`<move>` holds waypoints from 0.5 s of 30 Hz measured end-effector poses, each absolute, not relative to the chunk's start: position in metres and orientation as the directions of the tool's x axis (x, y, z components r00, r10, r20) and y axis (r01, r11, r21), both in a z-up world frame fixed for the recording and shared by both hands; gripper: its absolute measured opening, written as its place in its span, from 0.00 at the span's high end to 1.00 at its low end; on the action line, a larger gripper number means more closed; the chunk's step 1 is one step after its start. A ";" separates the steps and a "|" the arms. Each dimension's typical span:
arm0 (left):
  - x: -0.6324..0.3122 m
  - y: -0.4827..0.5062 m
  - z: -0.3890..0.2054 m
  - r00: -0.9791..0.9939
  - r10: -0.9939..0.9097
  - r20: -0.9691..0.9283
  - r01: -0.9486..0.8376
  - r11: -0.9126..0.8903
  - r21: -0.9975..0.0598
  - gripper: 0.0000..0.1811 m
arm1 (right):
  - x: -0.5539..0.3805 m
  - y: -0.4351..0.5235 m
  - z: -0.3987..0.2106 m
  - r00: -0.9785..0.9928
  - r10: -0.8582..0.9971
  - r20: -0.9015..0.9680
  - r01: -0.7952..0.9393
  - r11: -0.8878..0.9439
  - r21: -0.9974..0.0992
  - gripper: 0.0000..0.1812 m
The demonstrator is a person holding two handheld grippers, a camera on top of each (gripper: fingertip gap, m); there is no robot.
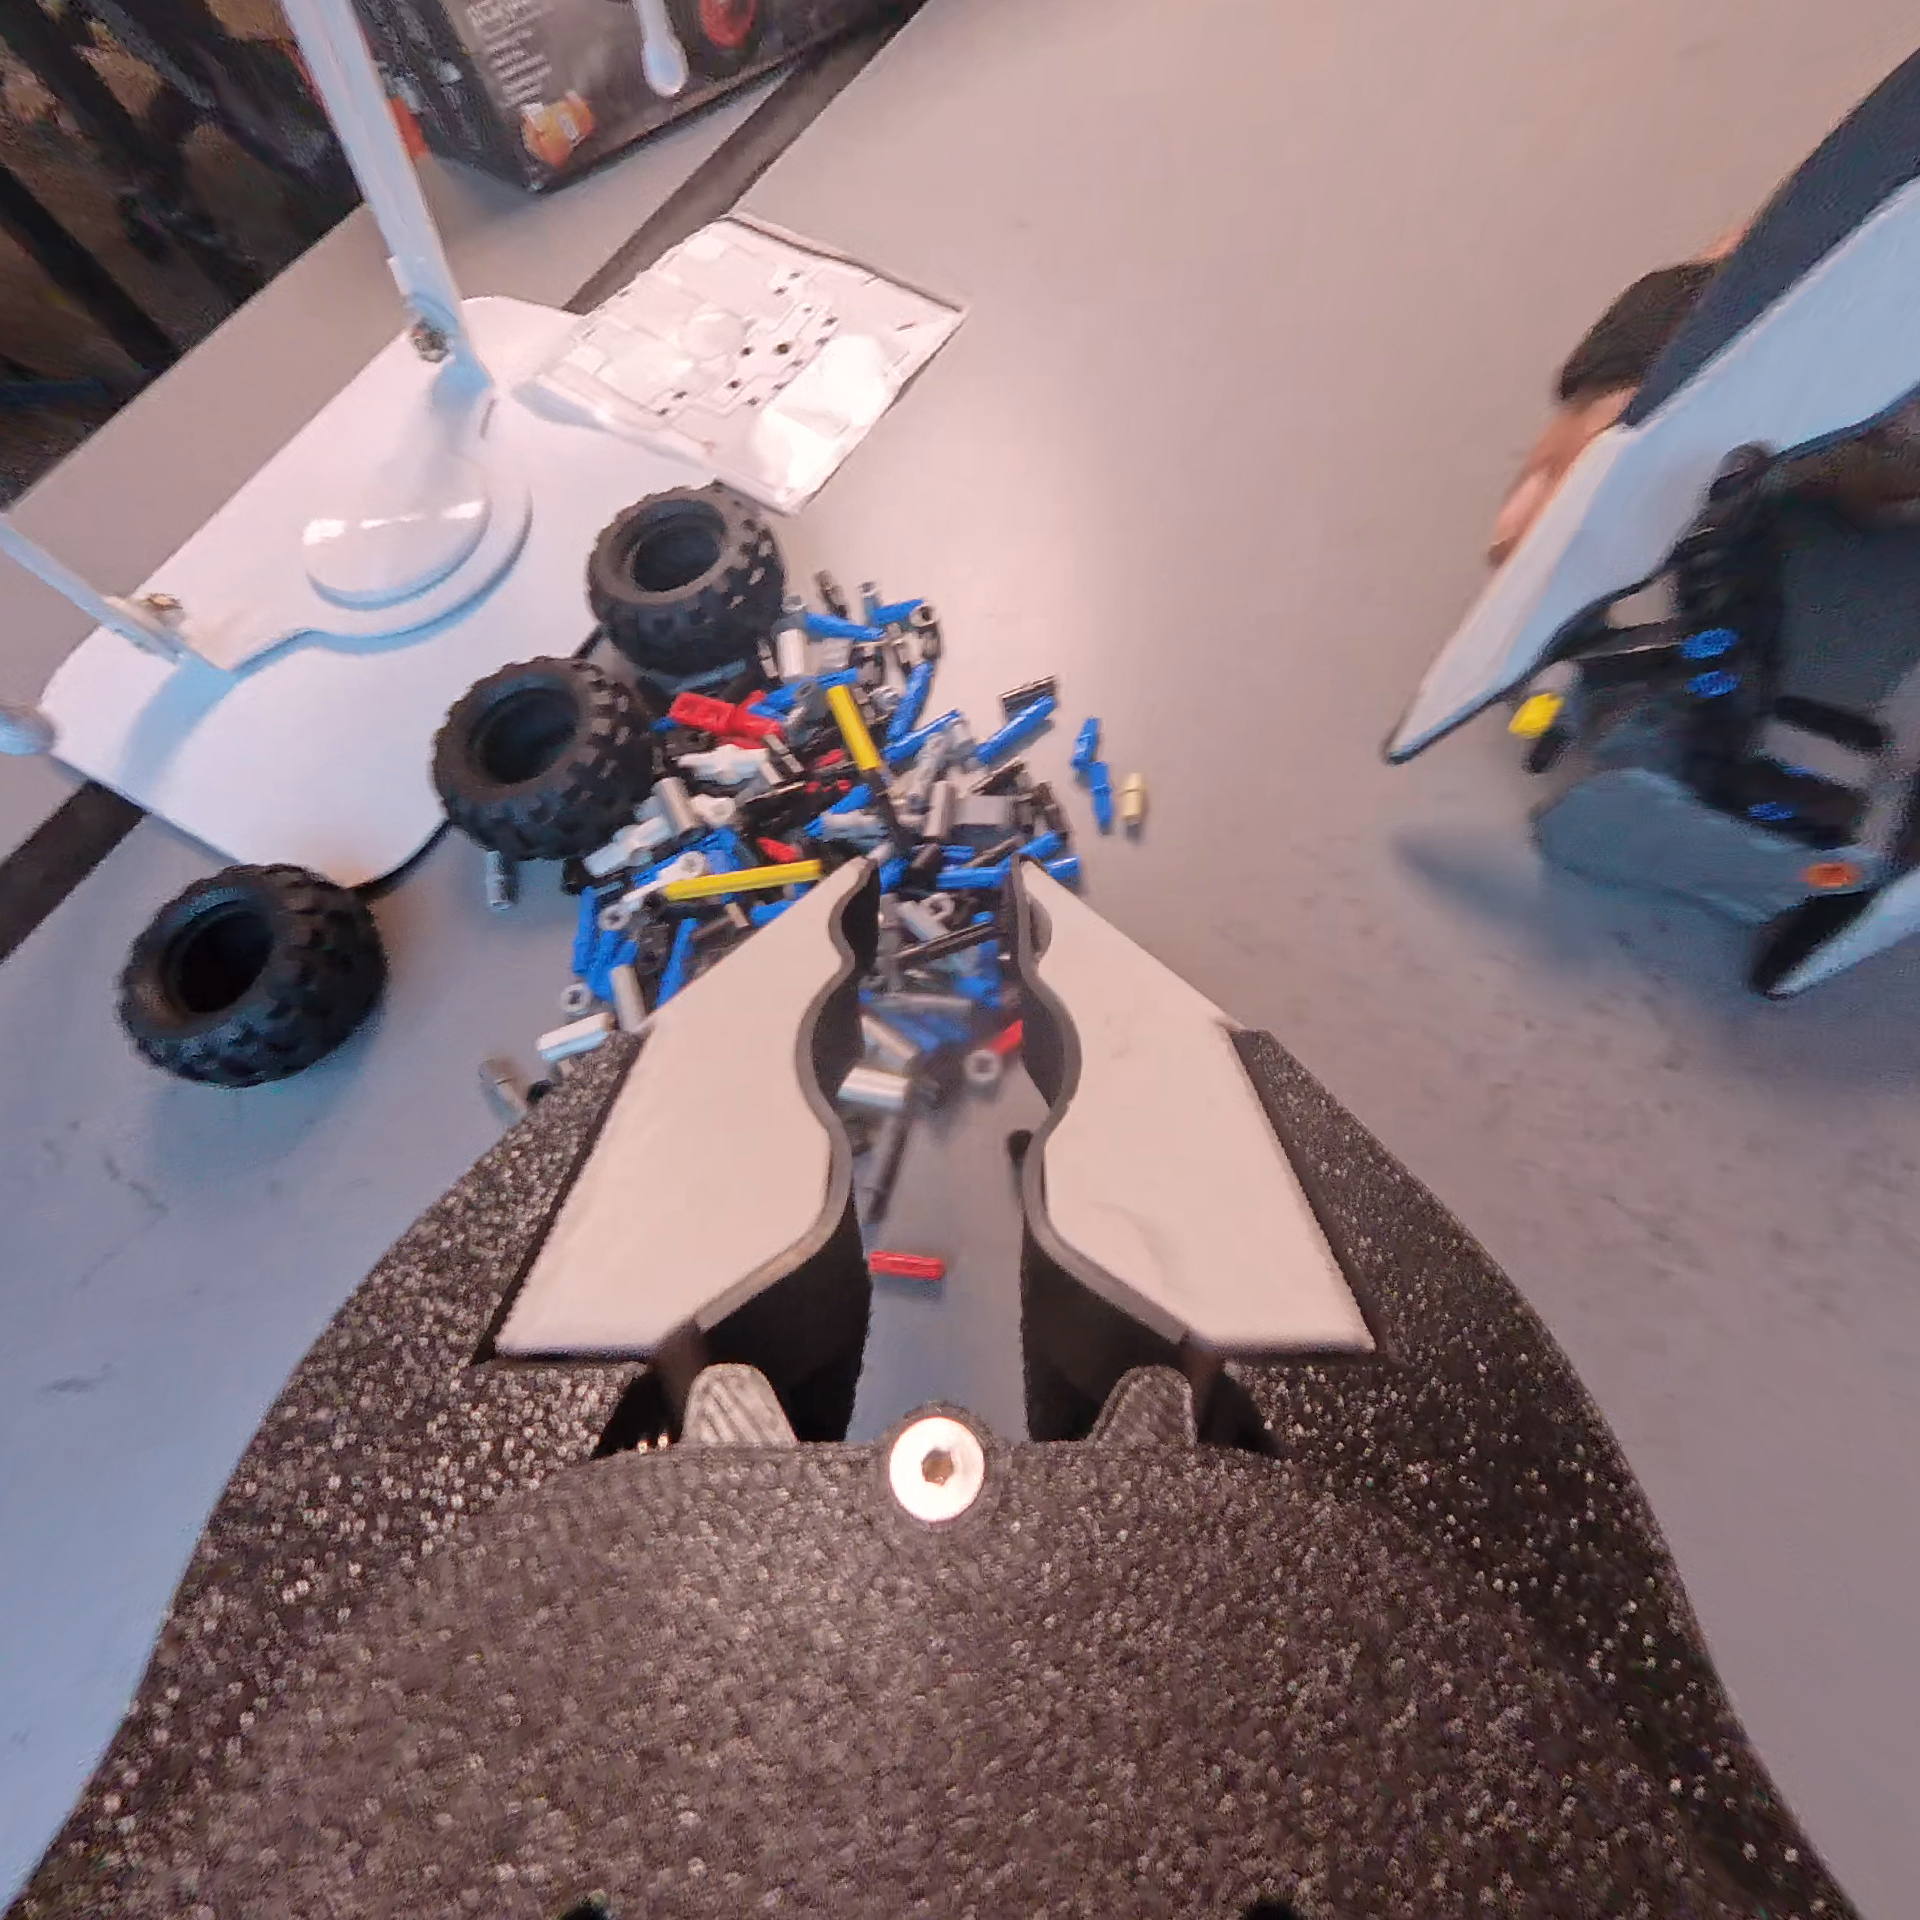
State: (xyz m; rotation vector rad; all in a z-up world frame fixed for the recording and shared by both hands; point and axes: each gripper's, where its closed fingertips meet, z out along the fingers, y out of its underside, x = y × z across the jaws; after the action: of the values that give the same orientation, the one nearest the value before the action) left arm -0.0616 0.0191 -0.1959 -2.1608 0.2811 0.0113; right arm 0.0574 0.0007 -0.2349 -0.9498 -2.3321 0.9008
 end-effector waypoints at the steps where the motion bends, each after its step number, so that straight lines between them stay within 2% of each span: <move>1: -0.046 0.017 -0.191 0.970 -0.239 -0.047 -0.172 -0.535 -0.827 0.87 | 0.057 0.000 -0.234 -0.653 0.738 0.170 0.431 0.546 -0.718 0.54; 4: 0.010 0.006 -0.177 0.900 -0.404 0.163 -0.072 -0.508 -0.859 0.88 | 0.056 -0.004 -0.234 -0.658 0.735 0.167 0.425 0.545 -0.723 0.54; 6: 0.040 -0.002 -0.177 0.836 -0.493 0.240 -0.058 -0.515 -0.855 0.89 | 0.056 -0.007 -0.234 -0.666 0.727 0.164 0.420 0.548 -0.723 0.54; 10: 0.065 -0.007 -0.195 0.788 -0.549 0.279 -0.104 -0.566 -0.818 0.90 | 0.057 -0.011 -0.233 -0.675 0.720 0.163 0.415 0.553 -0.723 0.54; 12: 0.068 -0.006 -0.199 0.785 -0.557 0.271 -0.118 -0.564 -0.817 0.95 | 0.057 -0.012 -0.234 -0.679 0.716 0.163 0.413 0.556 -0.721 0.54; 15: 0.073 -0.005 -0.195 0.775 -0.574 0.263 -0.123 -0.545 -0.829 0.98 | 0.058 -0.012 -0.234 -0.679 0.716 0.162 0.415 0.558 -0.719 0.54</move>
State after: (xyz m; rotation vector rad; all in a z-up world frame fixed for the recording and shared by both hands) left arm 0.0730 -0.0054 -0.1955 -2.0936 0.5185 -0.6563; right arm 0.0579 -0.0122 -0.2344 -0.9140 -2.3543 0.9212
